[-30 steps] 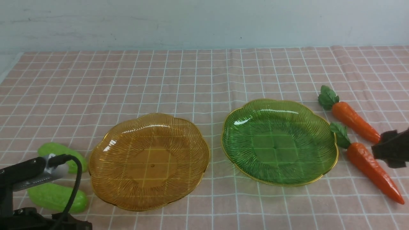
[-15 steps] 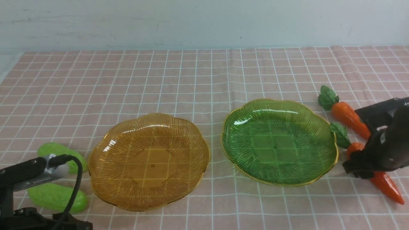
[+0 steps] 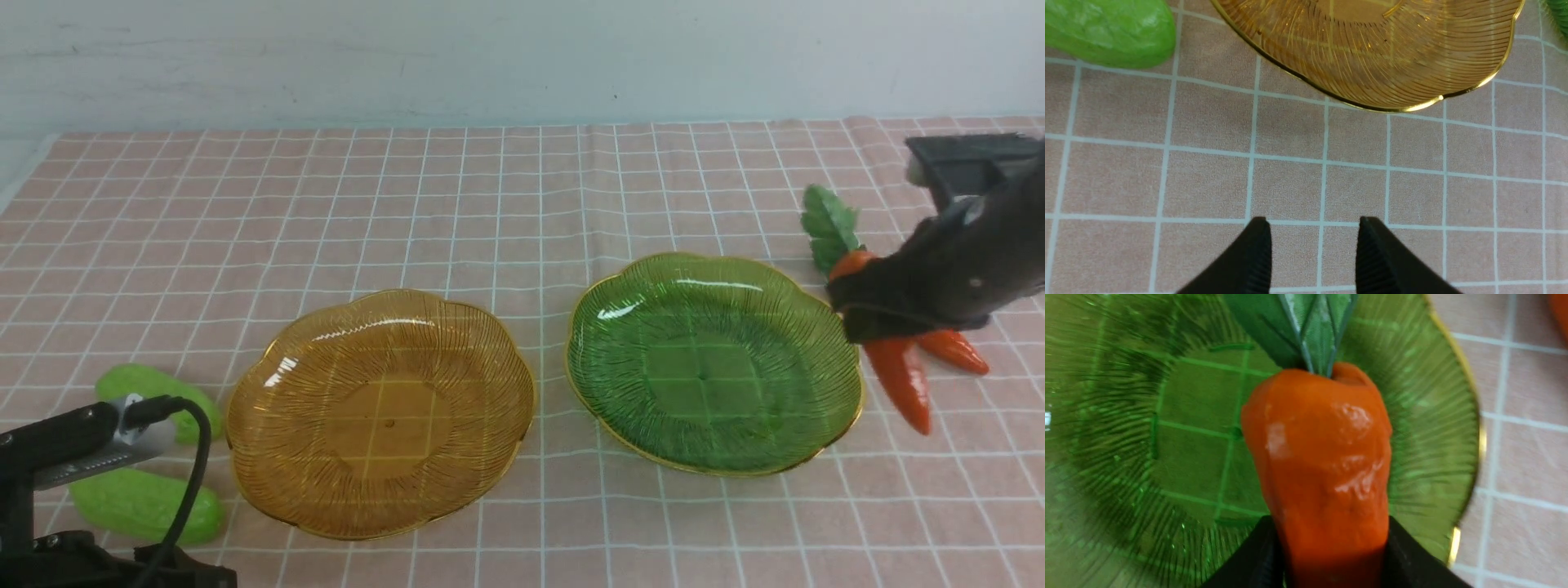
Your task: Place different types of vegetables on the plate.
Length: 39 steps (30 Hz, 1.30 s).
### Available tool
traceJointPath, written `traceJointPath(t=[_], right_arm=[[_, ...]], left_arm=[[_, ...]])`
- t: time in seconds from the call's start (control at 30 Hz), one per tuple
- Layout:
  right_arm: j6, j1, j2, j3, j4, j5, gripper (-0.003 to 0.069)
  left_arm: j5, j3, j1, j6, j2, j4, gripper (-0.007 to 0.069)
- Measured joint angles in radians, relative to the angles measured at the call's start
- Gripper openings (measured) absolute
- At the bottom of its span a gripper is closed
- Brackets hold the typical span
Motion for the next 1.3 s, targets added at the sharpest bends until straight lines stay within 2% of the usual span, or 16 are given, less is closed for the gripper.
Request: traceJointPath(t=[0.07,0.1,0.13,0.17,0.27,0.33,0.47,0.57,0.73,0.97,1.03,1.07,1.1,1.13,1.2,1.3], right_arm=[[-0.026,0.031,0.048,-0.002,0.031,-0.053,0.0267],[-0.031,0.038,0.070,-0.008,0.037,-0.070,0.0300],[-0.034,0.040,0.090,-0.019,0.037,-0.082,0.0363],[-0.034,0.040,0.100,-0.037,0.026,-0.083,0.0459],[-0.033,0.034,0.102,-0.071,-0.017,-0.075,0.0577],[-0.029,0.023,0.102,-0.102,-0.056,-0.066,0.0629],[-0.006,-0.027,0.105,-0.156,-0.163,-0.024,0.0678],[0.001,-0.071,0.125,-0.181,-0.245,-0.013,0.0658],[0.019,-0.134,0.214,-0.196,-0.339,-0.024,0.0573],[0.020,-0.143,0.345,-0.201,-0.401,-0.085,0.0533],[0.032,-0.143,0.371,-0.218,-0.410,-0.091,0.0470],[0.047,-0.143,0.381,-0.236,-0.413,-0.072,0.0363],[0.047,-0.143,0.381,-0.242,-0.413,-0.068,0.0349],[0.060,-0.143,0.382,-0.277,-0.408,-0.003,0.0220],[0.064,-0.143,0.376,-0.311,-0.398,0.056,0.0228],[0.060,-0.143,0.321,-0.417,-0.289,0.255,0.0239]], left_arm=[[0.000,0.000,0.000,0.000,0.000,0.000,0.0273],[0.000,0.000,0.000,0.000,0.000,0.000,0.0273],[0.000,0.000,0.000,0.000,0.000,0.000,0.0273],[0.000,0.000,0.000,0.001,0.000,0.000,0.0273],[0.000,0.000,0.000,0.001,0.000,0.000,0.0273],[0.000,0.000,0.000,0.001,0.000,0.000,0.0273],[0.000,0.000,0.000,0.001,0.000,0.000,0.0273],[0.000,0.000,0.000,0.001,0.000,0.000,0.0273],[0.002,0.000,0.000,0.001,0.000,0.000,0.0273],[0.006,0.000,0.000,0.001,0.000,0.000,0.0273],[0.011,0.000,0.000,0.001,0.000,0.000,0.0273],[0.015,0.000,0.000,0.001,0.000,0.000,0.0273],[0.016,0.000,0.000,0.001,0.000,0.000,0.0273],[0.021,0.000,0.000,0.001,0.000,0.000,0.0273],[0.023,0.000,0.000,0.001,0.000,0.000,0.0273],[0.024,0.000,0.000,0.001,0.000,0.000,0.0273]])
